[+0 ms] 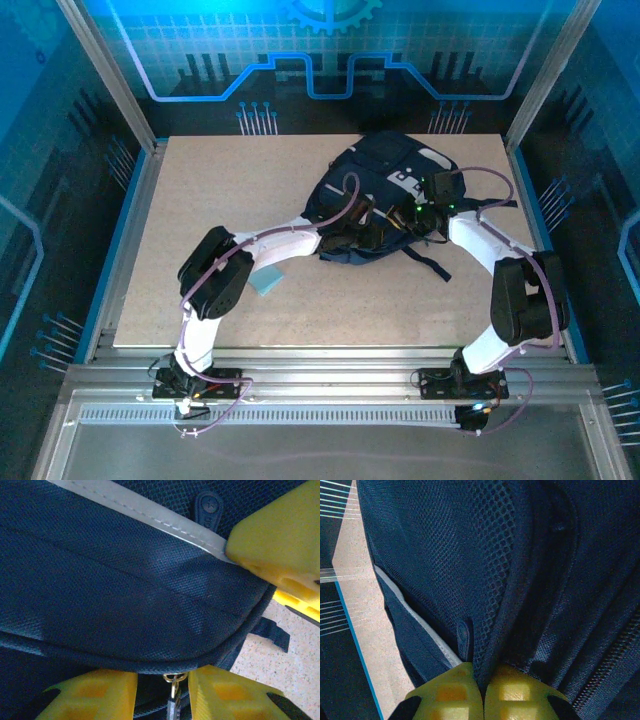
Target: Pack books, pencil case, and school supplies into a backpack
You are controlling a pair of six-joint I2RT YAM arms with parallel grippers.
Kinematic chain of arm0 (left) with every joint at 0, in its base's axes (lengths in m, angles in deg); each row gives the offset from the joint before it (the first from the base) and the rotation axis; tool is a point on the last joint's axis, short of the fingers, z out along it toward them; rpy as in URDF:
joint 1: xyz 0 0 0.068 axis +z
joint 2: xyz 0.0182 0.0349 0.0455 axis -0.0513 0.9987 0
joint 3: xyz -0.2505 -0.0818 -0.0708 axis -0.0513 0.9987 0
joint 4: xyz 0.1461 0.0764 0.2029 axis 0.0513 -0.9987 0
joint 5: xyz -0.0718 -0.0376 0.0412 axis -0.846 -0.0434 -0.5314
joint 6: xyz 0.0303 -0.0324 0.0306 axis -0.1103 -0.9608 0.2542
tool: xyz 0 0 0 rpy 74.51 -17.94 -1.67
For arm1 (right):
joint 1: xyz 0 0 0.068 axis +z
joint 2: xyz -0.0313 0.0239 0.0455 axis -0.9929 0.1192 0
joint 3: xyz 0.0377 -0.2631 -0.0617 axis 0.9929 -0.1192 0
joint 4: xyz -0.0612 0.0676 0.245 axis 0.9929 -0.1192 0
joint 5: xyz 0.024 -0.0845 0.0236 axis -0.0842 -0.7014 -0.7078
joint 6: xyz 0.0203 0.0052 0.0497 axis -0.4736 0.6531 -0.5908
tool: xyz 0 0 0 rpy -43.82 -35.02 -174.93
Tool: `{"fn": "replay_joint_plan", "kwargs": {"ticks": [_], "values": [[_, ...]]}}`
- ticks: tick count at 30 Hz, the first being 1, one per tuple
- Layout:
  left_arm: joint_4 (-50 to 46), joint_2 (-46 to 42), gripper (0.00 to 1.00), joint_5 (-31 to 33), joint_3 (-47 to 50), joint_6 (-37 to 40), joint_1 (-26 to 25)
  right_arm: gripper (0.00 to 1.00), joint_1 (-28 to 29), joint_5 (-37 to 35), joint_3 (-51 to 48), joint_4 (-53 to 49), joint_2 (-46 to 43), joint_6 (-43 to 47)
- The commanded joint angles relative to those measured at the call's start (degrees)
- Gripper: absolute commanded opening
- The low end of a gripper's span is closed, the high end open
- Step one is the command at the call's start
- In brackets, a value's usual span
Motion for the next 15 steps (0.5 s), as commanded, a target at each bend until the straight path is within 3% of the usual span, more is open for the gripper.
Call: {"fn": "replay_joint_plan", "kwargs": {"ticks": [1,7,9,15], "values": [[-4.61,3.25,0.3,-0.46,-1.83,1.58,-0.52,0.0,1.45,3.8,2.59,3.9,-0.82,-0.22],[-5.91,4.92,0.13,-1.99,-3.5,1.58,-0.55,0.0,1.42,3.1,1.99,5.03,-0.54,-0.49],[-6.74,4.81,0.0,-1.8,-3.58,2.04,-0.56,0.0,1.42,2.67,2.05,4.86,-0.39,-0.14],[-10.63,2.59,0.0,-0.92,-2.98,5.25,0.87,0.0,0.55,3.54,2.69,4.35,0.95,3.55]]}}
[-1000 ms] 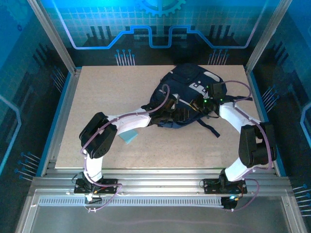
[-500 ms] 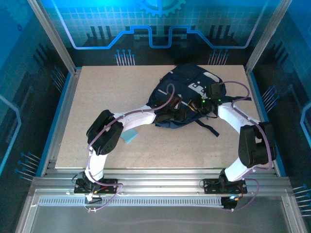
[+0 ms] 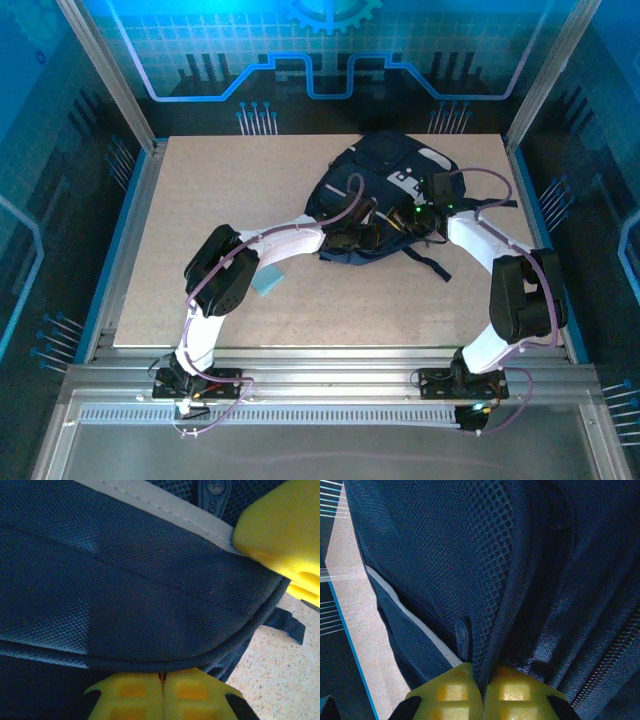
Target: Pack books, pencil case, and school supplies into a backpack
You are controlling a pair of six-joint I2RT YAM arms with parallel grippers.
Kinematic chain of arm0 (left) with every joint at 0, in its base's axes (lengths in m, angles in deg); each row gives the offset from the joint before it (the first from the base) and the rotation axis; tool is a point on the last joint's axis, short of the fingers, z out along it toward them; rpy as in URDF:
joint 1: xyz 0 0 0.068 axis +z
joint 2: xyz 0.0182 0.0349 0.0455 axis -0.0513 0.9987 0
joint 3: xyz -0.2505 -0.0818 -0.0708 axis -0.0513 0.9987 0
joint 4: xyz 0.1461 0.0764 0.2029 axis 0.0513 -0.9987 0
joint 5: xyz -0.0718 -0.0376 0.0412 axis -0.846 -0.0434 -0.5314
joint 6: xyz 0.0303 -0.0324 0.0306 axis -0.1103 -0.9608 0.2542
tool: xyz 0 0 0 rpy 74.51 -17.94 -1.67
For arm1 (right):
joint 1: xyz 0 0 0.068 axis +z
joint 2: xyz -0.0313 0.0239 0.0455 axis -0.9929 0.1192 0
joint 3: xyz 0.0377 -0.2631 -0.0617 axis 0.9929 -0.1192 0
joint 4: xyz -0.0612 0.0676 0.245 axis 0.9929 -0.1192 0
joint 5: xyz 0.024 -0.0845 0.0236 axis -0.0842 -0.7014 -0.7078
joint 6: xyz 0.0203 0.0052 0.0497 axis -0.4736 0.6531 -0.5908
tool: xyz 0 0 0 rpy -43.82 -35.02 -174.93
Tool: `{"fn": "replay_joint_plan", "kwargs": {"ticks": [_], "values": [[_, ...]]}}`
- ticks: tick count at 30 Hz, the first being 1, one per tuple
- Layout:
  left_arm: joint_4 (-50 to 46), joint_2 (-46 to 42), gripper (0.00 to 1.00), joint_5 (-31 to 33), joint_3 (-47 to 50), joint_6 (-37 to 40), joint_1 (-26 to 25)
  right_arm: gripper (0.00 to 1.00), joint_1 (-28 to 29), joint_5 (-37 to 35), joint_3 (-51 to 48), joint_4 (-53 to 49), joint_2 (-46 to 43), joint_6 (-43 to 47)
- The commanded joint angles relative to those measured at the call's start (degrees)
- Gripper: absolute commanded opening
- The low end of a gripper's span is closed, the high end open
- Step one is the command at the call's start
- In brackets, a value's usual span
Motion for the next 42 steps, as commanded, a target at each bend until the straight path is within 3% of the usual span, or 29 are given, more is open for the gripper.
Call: {"fn": "replay_joint_plan", "kwargs": {"ticks": [1,7,12,17,20,32,34,39,42], "values": [[-7.47,-0.37,0.0,-0.34,0.43,4.0,1.63,0.0,0.17,4.73,3.4,3.74,0.63,4.34],[-13.86,-5.81,0.0,-4.1,4.8,11.36,8.79,0.0,-2.11,6.39,8.48,-5.25,2.93,16.39],[-17.95,-9.33,0.0,-4.97,7.15,17.68,11.77,0.0,-3.81,6.3,10.44,-8.93,3.74,21.73],[-20.13,-9.51,0.0,1.36,6.52,22.5,12.74,0.0,-4.57,9.45,12.21,-11.68,4.25,26.63],[-19.09,-9.35,0.0,-0.42,6.13,22.33,13.59,0.0,-4.71,7.55,13.46,-14.52,4.41,29.71],[-14.73,-11.88,0.0,-13.1,1.2,16.63,-0.32,0.0,-4.99,5.65,27.12,-15.76,16.2,27.08],[-14.74,-9.91,0.0,-13.71,-1.22,15.81,-1.22,0.06,-4.99,5.89,28.65,-16.49,17.64,25.97],[-14.49,-3.84,0.0,-15.57,-8.6,14.12,-1.41,0.39,-5.06,6.81,22.85,-14.65,14.5,22.11],[-14.55,-1.06,0.0,-16.8,-12.23,13.77,-1.52,0.45,-5.09,8.67,15.35,-10.22,10.33,18.79]]}}
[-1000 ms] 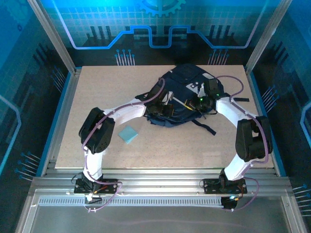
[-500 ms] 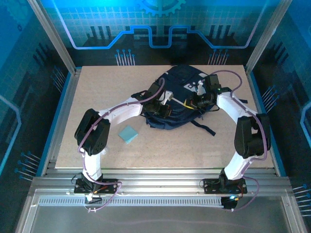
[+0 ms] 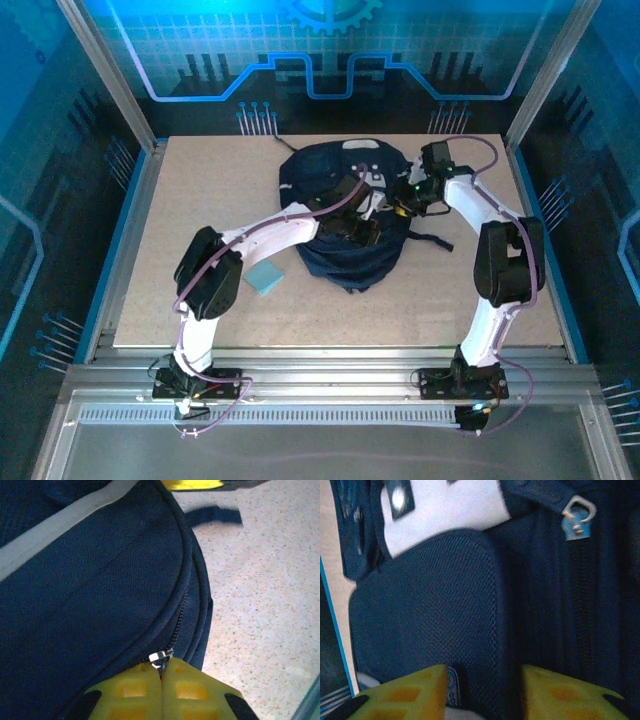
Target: Pack books, pencil case, and school supplies into a backpack
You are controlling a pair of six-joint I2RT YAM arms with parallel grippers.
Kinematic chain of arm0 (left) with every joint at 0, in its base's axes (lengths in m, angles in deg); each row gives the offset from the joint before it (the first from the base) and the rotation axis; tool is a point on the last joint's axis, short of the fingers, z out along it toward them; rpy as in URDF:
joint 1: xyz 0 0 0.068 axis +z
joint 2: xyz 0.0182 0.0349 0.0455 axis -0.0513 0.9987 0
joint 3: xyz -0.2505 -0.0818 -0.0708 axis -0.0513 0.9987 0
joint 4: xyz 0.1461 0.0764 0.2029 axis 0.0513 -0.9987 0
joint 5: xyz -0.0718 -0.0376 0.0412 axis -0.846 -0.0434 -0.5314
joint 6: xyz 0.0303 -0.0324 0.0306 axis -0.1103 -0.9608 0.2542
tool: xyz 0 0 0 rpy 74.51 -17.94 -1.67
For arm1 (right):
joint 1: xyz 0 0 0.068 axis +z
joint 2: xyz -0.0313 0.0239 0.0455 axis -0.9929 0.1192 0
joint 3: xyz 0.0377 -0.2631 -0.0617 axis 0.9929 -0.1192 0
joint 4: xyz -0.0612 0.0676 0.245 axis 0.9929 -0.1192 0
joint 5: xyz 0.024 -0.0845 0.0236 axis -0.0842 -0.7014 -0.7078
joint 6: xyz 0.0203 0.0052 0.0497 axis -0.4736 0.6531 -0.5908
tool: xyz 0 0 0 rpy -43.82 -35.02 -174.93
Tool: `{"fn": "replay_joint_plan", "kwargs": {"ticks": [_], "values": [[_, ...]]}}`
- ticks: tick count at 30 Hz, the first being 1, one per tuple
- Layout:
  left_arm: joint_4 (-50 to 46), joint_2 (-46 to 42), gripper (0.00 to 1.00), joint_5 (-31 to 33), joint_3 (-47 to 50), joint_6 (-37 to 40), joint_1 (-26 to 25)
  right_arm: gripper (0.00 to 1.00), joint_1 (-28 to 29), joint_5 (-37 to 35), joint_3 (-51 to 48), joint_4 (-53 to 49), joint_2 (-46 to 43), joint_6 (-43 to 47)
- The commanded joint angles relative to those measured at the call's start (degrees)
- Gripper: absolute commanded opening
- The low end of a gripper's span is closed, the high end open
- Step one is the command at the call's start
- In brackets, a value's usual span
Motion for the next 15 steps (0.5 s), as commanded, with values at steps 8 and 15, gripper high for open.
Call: {"fn": "replay_joint_plan", "kwargs": {"ticks": [8,15], "values": [[-3.38,3.59,0.0,-6.81,-6.22,-0.4,-2.06,0.19,-0.41,2.67,-12.22,10.71,-7.66,-8.4],[-8.11,1.57,0.0,-5.54,-1.81,0.93,-1.23,0.0,-1.38,-4.86,-9.93,7.86,-8.44,-3.32]]}}
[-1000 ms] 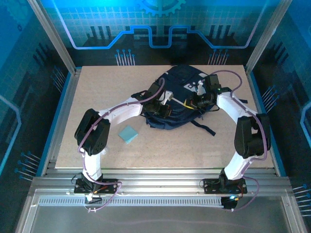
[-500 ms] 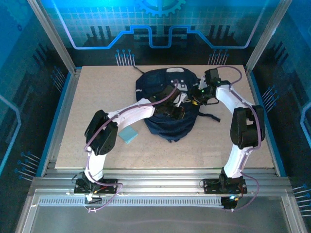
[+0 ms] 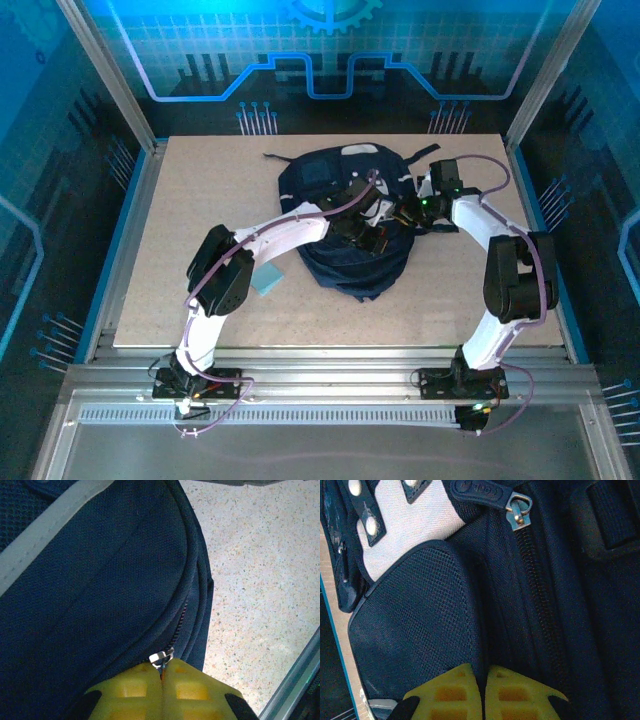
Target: Pack books, pencil case, and school supplies into a backpack
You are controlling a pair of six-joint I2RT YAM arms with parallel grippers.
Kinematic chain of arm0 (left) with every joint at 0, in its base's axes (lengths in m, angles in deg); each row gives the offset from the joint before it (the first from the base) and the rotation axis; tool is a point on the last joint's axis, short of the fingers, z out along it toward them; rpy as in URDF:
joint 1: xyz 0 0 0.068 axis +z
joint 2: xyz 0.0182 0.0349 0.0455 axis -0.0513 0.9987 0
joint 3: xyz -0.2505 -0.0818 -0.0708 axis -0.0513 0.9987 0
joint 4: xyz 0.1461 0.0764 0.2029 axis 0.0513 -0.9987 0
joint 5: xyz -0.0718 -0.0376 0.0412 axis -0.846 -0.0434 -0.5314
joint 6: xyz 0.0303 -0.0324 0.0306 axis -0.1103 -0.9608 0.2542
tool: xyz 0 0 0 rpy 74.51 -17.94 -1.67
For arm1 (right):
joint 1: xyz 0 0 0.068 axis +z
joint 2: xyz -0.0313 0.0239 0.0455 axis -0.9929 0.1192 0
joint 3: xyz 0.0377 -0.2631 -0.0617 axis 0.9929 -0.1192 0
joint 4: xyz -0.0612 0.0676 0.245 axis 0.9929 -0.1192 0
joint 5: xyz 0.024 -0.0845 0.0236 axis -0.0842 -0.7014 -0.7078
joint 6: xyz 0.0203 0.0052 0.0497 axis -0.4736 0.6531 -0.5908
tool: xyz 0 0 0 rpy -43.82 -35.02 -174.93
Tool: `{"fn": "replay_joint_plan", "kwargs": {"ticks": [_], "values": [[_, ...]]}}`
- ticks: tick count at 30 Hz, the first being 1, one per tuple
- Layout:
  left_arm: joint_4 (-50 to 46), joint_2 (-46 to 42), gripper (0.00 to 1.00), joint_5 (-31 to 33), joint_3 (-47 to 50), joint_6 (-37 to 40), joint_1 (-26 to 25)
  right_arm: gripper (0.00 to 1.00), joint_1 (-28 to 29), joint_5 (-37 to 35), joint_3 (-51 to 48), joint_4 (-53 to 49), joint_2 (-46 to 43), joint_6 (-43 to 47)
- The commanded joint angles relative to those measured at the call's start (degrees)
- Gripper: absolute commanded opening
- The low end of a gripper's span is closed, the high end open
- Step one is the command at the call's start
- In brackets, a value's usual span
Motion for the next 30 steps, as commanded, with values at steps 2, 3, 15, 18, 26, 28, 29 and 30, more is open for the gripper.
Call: {"fn": "replay_joint_plan", "kwargs": {"ticks": [2,3,15,18,26,28,29,30], "values": [[-5.3,-3.64,0.0,-1.48,4.96,2.68,0.11,0.0,-1.06,-3.94,3.31,-1.57,-1.33,4.35],[-6.21,-4.6,0.0,-1.12,6.63,3.06,0.23,0.0,-1.39,-4.02,4.06,-1.94,-0.94,5.28],[-4.27,-12.8,0.0,0.76,19.6,-0.43,6.53,0.0,-1.77,-3.13,9.14,-5.06,1.32,9.4],[-0.49,-11.73,0.0,-3.33,17.8,-3.12,6.24,0.0,-1.19,-1.25,8.1,-4.91,0.27,8.28],[6.6,-8.34,0.0,-9.3,11.65,-8.44,5.64,0.68,-1.06,-0.9,4.02,-8.81,-6.08,6.63],[7.62,-7.42,0.0,-10.11,9.66,-9.05,4.86,0.72,-1.29,-1.2,1.76,-9.4,-8.76,5.84],[7.87,-6.96,0.0,-10.27,8.51,-9.01,4.28,0.73,-1.38,-0.46,0.54,-9.13,-10.12,5.11],[8.1,-6.53,0.0,-10.48,7.69,-9.06,3.8,0.73,-1.3,0.44,-0.53,-8.72,-11.02,4.36]]}}
